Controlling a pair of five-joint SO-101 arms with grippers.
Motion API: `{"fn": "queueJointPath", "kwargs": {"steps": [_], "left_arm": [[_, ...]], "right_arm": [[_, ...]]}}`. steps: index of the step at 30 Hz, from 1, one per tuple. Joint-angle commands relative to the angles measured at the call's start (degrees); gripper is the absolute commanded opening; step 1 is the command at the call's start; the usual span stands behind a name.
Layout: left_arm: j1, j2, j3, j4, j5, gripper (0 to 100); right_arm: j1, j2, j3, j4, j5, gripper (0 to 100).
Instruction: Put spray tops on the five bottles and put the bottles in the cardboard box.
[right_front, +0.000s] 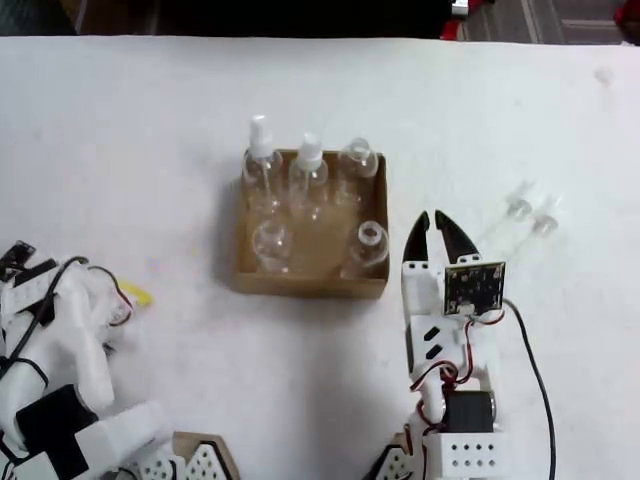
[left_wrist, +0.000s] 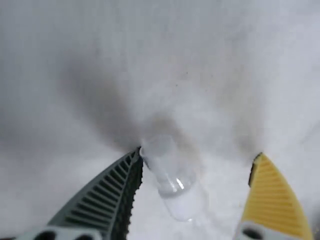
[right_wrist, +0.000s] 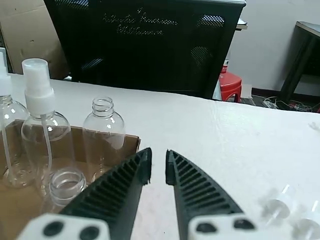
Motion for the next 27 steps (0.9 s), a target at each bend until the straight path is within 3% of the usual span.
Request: {"fn": "queueJointPath", "kwargs": {"steps": [1, 21, 23, 27], "left_arm": [[-0.5, 0.0, -2.5, -2.0, 1.3, 32], [-0.5, 0.0, -2.8, -2.2, 1.7, 31], [-0.5, 0.0, -2.9, -2.3, 1.7, 27], [-0.5, 0.0, -2.9, -3.8, 0.8, 9]], "right_arm": [[-0.4, -0.5, 0.4, 0.3, 1.1, 4.3], [-0.3, -0.5, 0.4, 0.3, 1.1, 4.3], [-0.3, -0.5, 0.4, 0.3, 1.1, 4.3], [-0.2, -0.5, 0.4, 0.3, 1.1, 4.3]]}}
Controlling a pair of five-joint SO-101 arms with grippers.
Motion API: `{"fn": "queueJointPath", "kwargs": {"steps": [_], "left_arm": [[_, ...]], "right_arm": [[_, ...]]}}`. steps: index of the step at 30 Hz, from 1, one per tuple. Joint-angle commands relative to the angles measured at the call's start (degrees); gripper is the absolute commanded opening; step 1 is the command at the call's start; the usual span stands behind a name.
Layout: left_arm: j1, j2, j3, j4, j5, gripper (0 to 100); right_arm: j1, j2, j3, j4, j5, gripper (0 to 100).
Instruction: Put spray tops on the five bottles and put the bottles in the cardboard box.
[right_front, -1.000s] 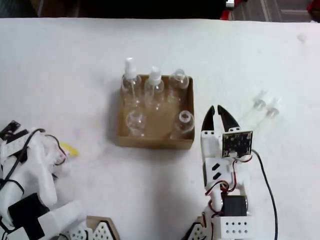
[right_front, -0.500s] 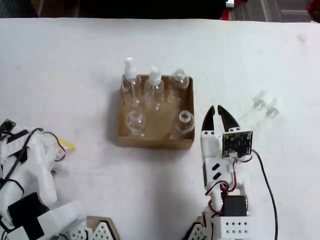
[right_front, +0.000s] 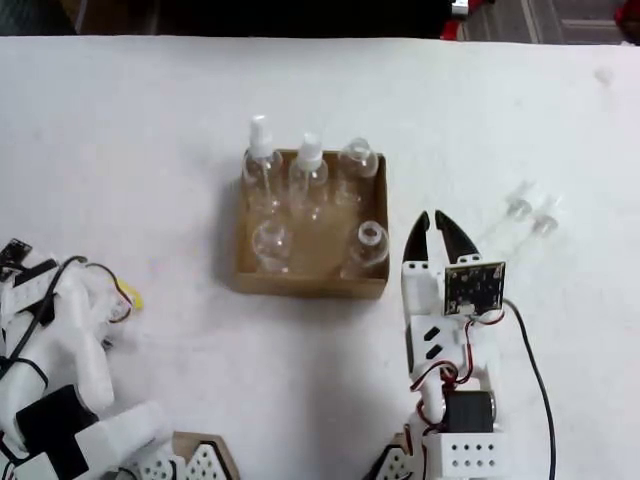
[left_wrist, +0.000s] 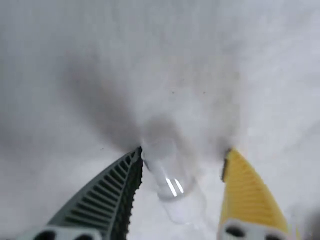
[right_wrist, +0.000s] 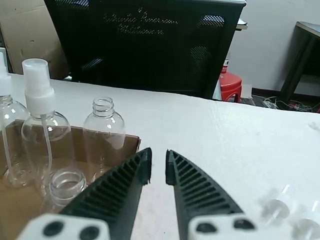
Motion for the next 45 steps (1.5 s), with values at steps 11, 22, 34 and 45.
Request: {"fn": "queueJointPath", "kwargs": {"steps": [11, 22, 34, 45], "left_arm": [[-0.2, -0.4, -15.1, -0.1, -3.1, 2], [2.6, -0.1, -41.3, 24.4, -17.8, 2], [22.9, -6.6, -48.0, 24.2, -17.5, 2], [32.0, -38.4, -39.8, 12.5, -17.9, 2]], "right_arm": [[-0.1, -0.5, 0.4, 0.3, 1.1, 4.3], [0.0, -0.5, 0.4, 0.2, 1.1, 4.3], [0.0, -0.5, 0.4, 0.2, 1.1, 4.3], [0.0, -0.5, 0.4, 0.2, 1.1, 4.3]]}}
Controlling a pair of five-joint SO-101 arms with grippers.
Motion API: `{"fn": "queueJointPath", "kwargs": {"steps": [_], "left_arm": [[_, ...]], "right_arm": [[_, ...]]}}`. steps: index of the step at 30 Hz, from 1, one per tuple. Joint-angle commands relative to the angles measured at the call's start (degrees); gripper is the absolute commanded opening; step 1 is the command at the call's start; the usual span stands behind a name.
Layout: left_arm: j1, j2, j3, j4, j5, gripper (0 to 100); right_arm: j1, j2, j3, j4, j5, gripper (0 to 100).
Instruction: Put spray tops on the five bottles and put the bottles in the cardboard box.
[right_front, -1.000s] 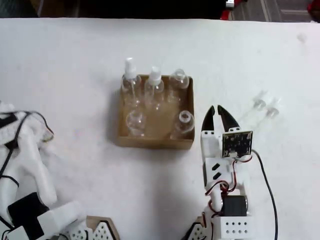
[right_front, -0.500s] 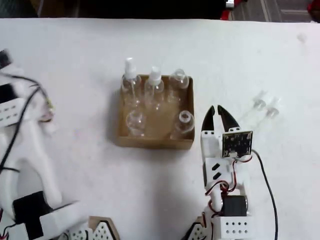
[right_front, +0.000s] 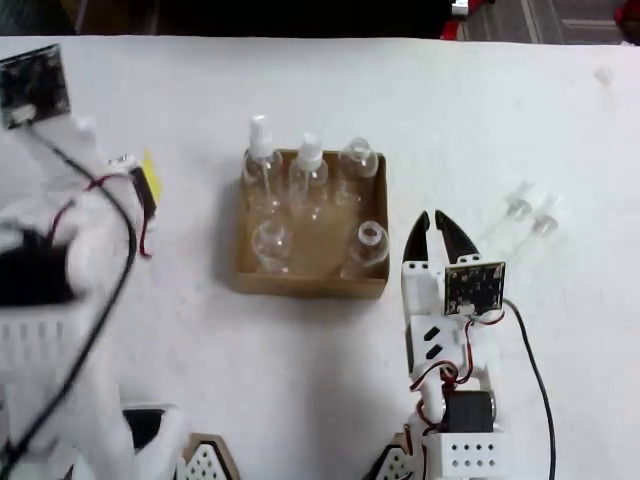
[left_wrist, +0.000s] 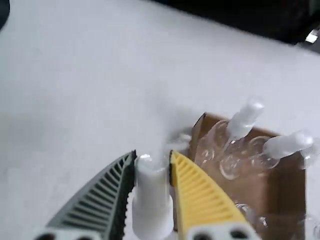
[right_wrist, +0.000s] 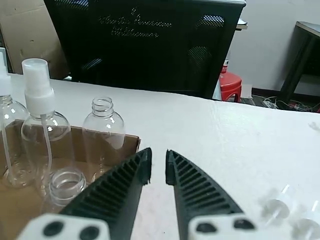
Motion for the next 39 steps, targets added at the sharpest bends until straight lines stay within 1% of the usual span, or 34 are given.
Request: {"fn": "queueJointPath", "kwargs": {"steps": [1, 4, 6, 8, 11, 14, 19, 22, 24, 27, 34, 39], "left_arm": [[5.9, -13.6, 3.3, -10.6, -0.8, 2], [13.2, -19.1, 7.2, -18.4, -4.9, 2], [19.1, -21.1, 10.7, -24.2, -9.6, 2], [22.8, -21.4, 14.2, -30.9, -14.5, 2], [25.4, -21.4, 19.4, -42.5, -19.0, 2], [26.5, -21.3, 24.4, -52.9, -20.3, 2], [28.5, -21.3, 33.1, -63.6, -24.8, 2], [28.5, -21.8, 35.6, -69.8, -26.5, 2], [28.5, -21.8, 36.0, -70.7, -27.1, 2], [28.9, -21.8, 36.1, -69.9, -26.9, 2], [34.9, -21.4, 38.2, -70.0, -26.9, 2], [34.6, -21.8, 41.6, -70.1, -26.9, 2]], "right_arm": [[0.0, -0.5, 0.4, 0.2, 1.1, 4.3], [0.0, -0.5, 0.4, 0.2, 1.1, 4.3], [0.0, -0.5, 0.4, 0.2, 1.1, 4.3], [0.0, -0.5, 0.4, 0.2, 1.1, 4.3], [0.0, -0.5, 0.4, 0.2, 1.1, 4.3], [0.0, -0.5, 0.4, 0.2, 1.1, 4.3], [0.0, -0.5, 0.4, 0.2, 1.1, 4.3], [0.0, -0.5, 0.4, 0.2, 1.1, 4.3], [0.0, -0.5, 0.4, 0.2, 1.1, 4.3], [0.0, -0.5, 0.4, 0.0, 1.1, 4.3], [0.0, -0.5, 0.4, 0.0, 1.1, 4.3], [0.0, -0.5, 0.4, 0.0, 1.1, 4.3]]}}
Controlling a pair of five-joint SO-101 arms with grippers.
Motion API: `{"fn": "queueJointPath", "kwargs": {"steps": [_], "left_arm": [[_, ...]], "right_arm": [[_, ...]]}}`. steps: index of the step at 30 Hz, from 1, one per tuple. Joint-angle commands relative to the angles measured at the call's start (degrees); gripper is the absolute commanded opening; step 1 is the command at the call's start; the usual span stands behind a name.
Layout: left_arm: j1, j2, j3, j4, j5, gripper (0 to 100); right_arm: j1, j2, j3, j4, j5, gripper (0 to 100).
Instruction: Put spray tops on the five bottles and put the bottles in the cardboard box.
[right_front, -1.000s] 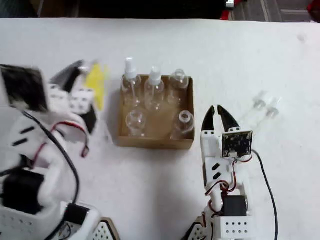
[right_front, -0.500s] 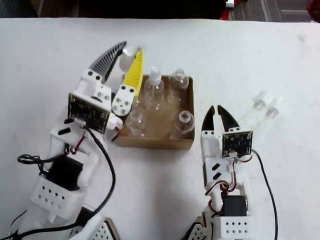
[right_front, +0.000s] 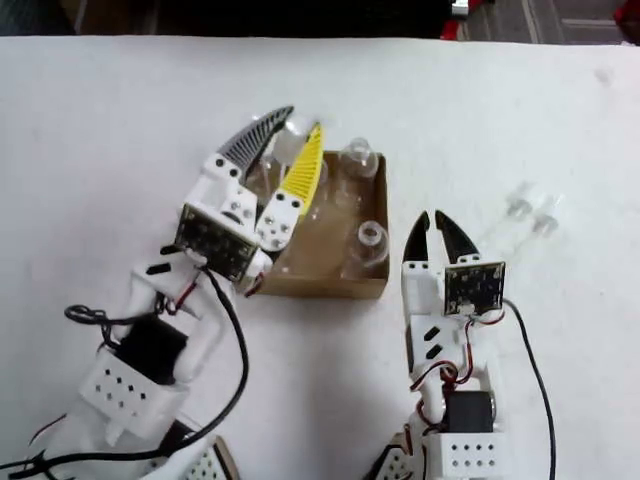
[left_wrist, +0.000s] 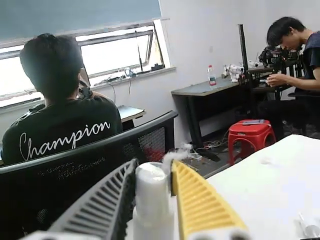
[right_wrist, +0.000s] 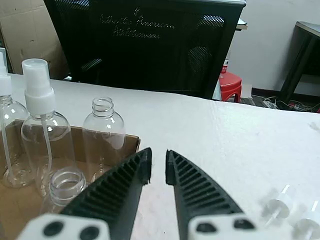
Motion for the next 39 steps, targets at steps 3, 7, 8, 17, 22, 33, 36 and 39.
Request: {"fn": "queueJointPath", "kwargs": {"steps": [3, 7, 8, 17, 22, 33, 36, 39], "left_arm": [[0.6, -1.3, 1.1, -1.4, -0.4, 2], [0.6, -1.3, 1.1, -1.1, -0.4, 2], [0.6, -1.3, 1.1, -1.1, -0.4, 2], [-0.1, -1.3, 0.8, -1.5, -0.4, 2], [-3.0, -1.2, 1.1, -1.5, -0.4, 2], [-2.8, -1.2, 5.8, -2.3, -0.4, 2], [-2.8, -1.2, 5.9, -3.2, 1.1, 2], [-2.8, -1.0, 6.8, -3.3, 4.9, 2]], "right_arm": [[0.0, -0.5, 0.4, 0.0, 1.1, 4.3], [0.0, -0.5, 0.4, 0.0, 1.1, 4.3], [0.0, -0.5, 0.4, 0.0, 1.1, 4.3], [0.0, -0.5, 0.4, 0.0, 1.1, 4.3], [0.0, -0.5, 0.4, 0.0, 1.1, 4.3], [0.0, -0.5, 0.4, 0.0, 1.1, 4.3], [0.0, -0.5, 0.4, 0.0, 1.1, 4.3], [0.0, -0.5, 0.4, 0.0, 1.1, 4.3]]}}
